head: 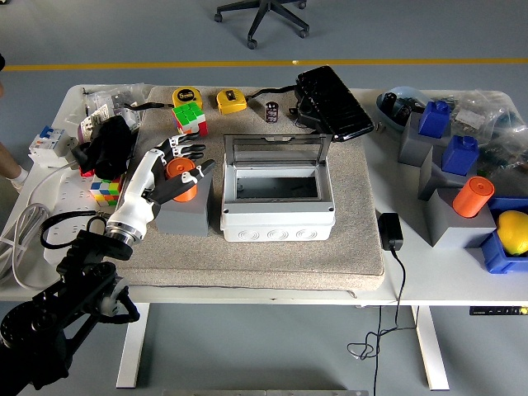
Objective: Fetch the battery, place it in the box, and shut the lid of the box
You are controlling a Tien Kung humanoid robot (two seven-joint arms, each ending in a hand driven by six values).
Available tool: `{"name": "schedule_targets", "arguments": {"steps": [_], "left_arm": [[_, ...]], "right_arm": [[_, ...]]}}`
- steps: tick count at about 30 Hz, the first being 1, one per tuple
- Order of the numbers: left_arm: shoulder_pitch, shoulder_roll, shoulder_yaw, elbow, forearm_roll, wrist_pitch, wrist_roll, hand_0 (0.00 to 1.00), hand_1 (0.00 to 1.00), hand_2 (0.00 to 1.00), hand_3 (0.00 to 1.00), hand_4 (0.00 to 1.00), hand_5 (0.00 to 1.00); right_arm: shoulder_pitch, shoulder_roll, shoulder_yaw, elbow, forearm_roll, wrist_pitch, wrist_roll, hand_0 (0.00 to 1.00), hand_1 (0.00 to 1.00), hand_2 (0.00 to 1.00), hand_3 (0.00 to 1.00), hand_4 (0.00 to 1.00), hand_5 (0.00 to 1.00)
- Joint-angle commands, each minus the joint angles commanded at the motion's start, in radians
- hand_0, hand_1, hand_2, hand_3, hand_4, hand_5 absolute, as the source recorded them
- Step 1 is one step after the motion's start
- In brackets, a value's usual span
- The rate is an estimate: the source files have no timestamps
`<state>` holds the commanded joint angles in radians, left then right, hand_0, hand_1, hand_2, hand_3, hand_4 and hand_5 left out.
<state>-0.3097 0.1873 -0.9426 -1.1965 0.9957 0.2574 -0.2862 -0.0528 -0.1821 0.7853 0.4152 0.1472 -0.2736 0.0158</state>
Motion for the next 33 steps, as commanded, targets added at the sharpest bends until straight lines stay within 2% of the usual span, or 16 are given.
{"name": "schedule_targets", "arguments": {"steps": [4, 5, 10, 11, 16, 17, 22, 23, 28, 29, 33], "left_arm": [[-0.003, -0.004, 0.001, 0.010, 0.008, 0.008, -0.004, 0.732, 0.688, 0.714, 0.744, 0.998, 0.219], [-0.004, -0.005, -0.001, 0.015, 0.010, 0.010, -0.005, 0.722, 0.669, 0.661, 0.672, 0.998, 0.111], [-0.009, -0.008, 0.001, 0.028, 0.021, 0.021, -0.007, 0.722, 0.669, 0.661, 0.672, 0.998, 0.111], [-0.010, -0.008, 0.002, 0.031, 0.023, 0.023, -0.007, 0.677, 0.579, 0.570, 0.563, 0.957, 0.002], [-0.012, -0.012, 0.006, 0.045, 0.026, 0.036, -0.013, 0.677, 0.579, 0.570, 0.563, 0.957, 0.002], [-0.013, -0.012, 0.007, 0.050, 0.024, 0.037, -0.015, 0.609, 0.509, 0.503, 0.514, 0.894, 0.002], [-0.015, -0.015, 0.010, 0.064, 0.009, 0.038, -0.023, 0.609, 0.509, 0.503, 0.514, 0.894, 0.002], [-0.017, -0.017, 0.009, 0.068, 0.002, 0.038, -0.025, 0.553, 0.460, 0.457, 0.485, 0.859, 0.002], [-0.020, -0.022, 0.009, 0.075, -0.021, 0.034, -0.030, 0.553, 0.460, 0.457, 0.485, 0.859, 0.002], [-0.021, -0.023, 0.010, 0.079, -0.025, 0.033, -0.030, 0.477, 0.419, 0.413, 0.448, 0.824, 0.002], [-0.023, -0.027, 0.008, 0.092, -0.043, 0.029, -0.033, 0.477, 0.419, 0.413, 0.448, 0.824, 0.002]], "right_arm": [[0.001, 0.000, -0.001, 0.000, 0.000, -0.002, 0.002, 0.608, 0.634, 0.636, 0.571, 0.979, 0.566], [0.001, 0.000, -0.001, 0.001, 0.000, -0.003, 0.003, 0.608, 0.634, 0.637, 0.572, 0.981, 0.567], [0.002, 0.000, -0.003, 0.001, 0.001, -0.005, 0.007, 0.608, 0.634, 0.637, 0.572, 0.981, 0.567], [0.002, 0.000, -0.003, 0.000, 0.002, -0.006, 0.007, 0.608, 0.634, 0.636, 0.571, 0.980, 0.567], [0.002, 0.000, -0.002, 0.001, 0.003, -0.008, 0.010, 0.608, 0.634, 0.636, 0.571, 0.980, 0.567], [0.002, 0.000, -0.002, 0.001, 0.003, -0.009, 0.011, 0.607, 0.634, 0.636, 0.572, 0.981, 0.566], [0.002, 0.000, -0.004, 0.001, 0.004, -0.011, 0.015, 0.607, 0.634, 0.636, 0.572, 0.981, 0.566], [0.003, 0.000, -0.004, 0.001, 0.005, -0.012, 0.016, 0.607, 0.633, 0.636, 0.571, 0.981, 0.567], [0.003, -0.001, -0.007, 0.001, 0.006, -0.014, 0.019, 0.607, 0.633, 0.636, 0.571, 0.981, 0.567], [0.003, -0.001, -0.008, 0.001, 0.006, -0.014, 0.019, 0.607, 0.632, 0.636, 0.570, 0.981, 0.567], [0.005, -0.002, -0.012, 0.002, 0.007, -0.015, 0.021, 0.607, 0.632, 0.636, 0.570, 0.981, 0.567]]}}
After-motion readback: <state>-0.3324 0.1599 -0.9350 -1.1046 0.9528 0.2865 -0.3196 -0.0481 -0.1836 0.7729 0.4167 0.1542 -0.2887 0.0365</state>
